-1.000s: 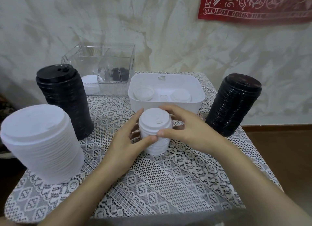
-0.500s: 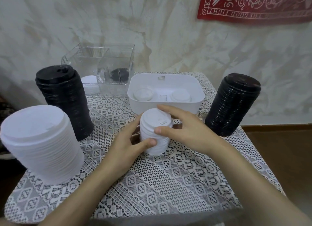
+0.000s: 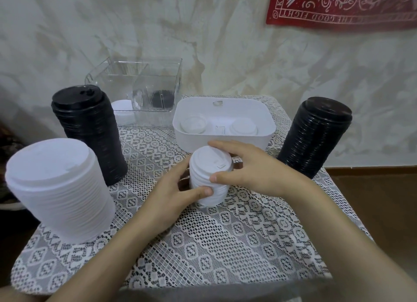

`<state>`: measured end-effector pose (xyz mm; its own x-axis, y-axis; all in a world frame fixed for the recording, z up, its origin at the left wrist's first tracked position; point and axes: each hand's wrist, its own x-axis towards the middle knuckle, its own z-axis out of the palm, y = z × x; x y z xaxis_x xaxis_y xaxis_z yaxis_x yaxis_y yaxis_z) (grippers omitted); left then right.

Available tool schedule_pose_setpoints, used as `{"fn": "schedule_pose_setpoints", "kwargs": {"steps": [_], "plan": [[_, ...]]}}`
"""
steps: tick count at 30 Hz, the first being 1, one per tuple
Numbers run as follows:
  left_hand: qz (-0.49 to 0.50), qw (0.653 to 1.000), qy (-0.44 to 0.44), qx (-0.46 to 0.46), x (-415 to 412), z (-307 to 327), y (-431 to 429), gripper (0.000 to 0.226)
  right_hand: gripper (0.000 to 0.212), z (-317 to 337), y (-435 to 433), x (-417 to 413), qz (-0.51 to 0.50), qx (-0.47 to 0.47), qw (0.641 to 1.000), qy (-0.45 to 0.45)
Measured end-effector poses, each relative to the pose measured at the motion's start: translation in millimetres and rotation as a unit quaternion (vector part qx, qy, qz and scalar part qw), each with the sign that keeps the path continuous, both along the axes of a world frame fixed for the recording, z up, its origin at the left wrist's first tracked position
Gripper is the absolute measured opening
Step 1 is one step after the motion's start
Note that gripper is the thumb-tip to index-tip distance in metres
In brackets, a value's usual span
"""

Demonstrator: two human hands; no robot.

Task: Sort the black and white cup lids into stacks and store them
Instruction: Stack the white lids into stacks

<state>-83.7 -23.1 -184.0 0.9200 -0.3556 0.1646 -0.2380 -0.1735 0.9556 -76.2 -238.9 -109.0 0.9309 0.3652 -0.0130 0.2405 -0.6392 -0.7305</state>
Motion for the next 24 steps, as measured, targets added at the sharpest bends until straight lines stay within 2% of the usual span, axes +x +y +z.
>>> {"fn": "schedule_pose_setpoints", "kwargs": {"steps": [6, 12, 16, 24], "plan": [[-0.014, 1.0, 0.001, 0.001, 4, 4, 2, 0.078, 0.079, 15, -3, 6, 0.042, -0.058, 0.997, 0.023], [-0.007, 1.0, 0.001, 0.001, 2, 1, 1, 0.085, 0.079, 12, 0, 3, 0.005, -0.028, 1.0, 0.006], [0.0, 1.0, 0.001, -0.003, 1, 1, 0, 0.077, 0.079, 9, 2, -1, -0.008, -0.055, 0.998, -0.034], [0.021, 1.0, -0.015, -0.005, -2, 0, -4, 0.07, 0.081, 13, 8, -2, 0.006, -0.114, 0.993, -0.04]]}}
